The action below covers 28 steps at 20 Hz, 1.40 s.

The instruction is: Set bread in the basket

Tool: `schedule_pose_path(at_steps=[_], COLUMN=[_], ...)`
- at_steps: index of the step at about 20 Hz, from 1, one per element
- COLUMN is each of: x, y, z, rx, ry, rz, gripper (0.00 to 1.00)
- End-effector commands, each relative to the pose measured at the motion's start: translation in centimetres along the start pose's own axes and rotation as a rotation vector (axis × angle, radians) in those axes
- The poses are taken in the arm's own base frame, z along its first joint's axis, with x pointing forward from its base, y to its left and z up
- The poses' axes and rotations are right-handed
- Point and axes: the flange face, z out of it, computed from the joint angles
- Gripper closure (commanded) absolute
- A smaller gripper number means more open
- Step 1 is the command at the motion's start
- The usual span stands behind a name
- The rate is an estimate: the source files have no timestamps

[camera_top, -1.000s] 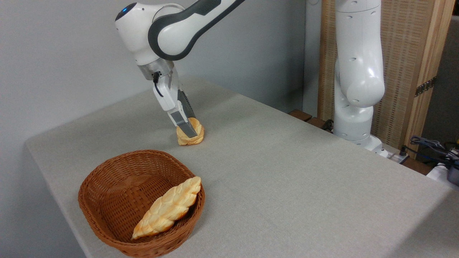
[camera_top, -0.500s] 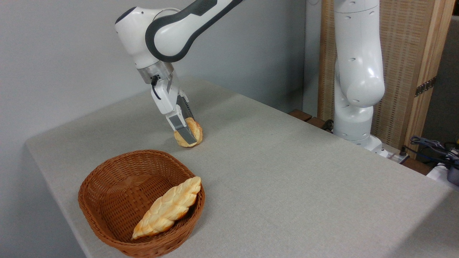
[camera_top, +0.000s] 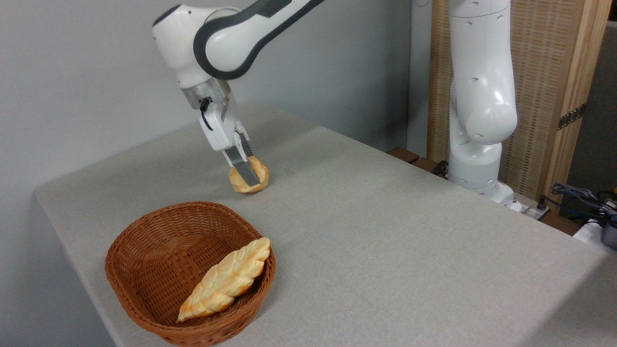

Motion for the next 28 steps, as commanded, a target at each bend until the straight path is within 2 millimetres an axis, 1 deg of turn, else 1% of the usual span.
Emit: schedule_pose_path(at_steps=[1, 2, 3, 4, 6, 8, 9, 10, 11, 12, 13, 14, 15, 16, 17, 23, 25, 28], x=[-4.6, -5.5, -7.8, -9.2, -11.3, -13.0, -13.5, -14.0, -14.6, -15.2, -15.6, -15.7, -16.8, -17.3, -17.5, -17.5, -18.2, -18.2], y=[-1.2, -1.9, -3.8, -4.8, -6.4, -7.5, -8.0, -8.6, -9.1, -9.8, -10.2, -10.4, -11.1, -11.4, -11.5, -11.6, -11.9, -11.9], z=[-5.8, -6.6, -7.7, -8.4, -8.6, -8.7, -8.9, -9.1, -9.2, -9.4, -9.5, -9.4, -9.4, -9.3, -9.3, -9.2, -9.2, -9.3], rx=[0.046, 0.056, 0.069, 0.08, 0.092, 0.098, 0.109, 0.125, 0.141, 0.161, 0.178, 0.186, 0.192, 0.196, 0.198, 0.196, 0.198, 0.199], ry=[0.075, 0.088, 0.109, 0.123, 0.138, 0.147, 0.164, 0.182, 0.199, 0.213, 0.224, 0.226, 0.23, 0.233, 0.234, 0.233, 0.235, 0.236], rz=[-0.068, -0.088, -0.129, -0.157, -0.2, -0.232, -0.244, -0.259, -0.276, -0.292, -0.3, -0.304, -0.327, -0.338, -0.341, -0.346, -0.36, -0.36], gripper=[0.72, 0.72, 0.72, 0.71, 0.68, 0.67, 0.67, 0.62, 0.55, 0.54, 0.46, 0.26, 0.1, 0.03, 0.0, 0.0, 0.0, 0.0])
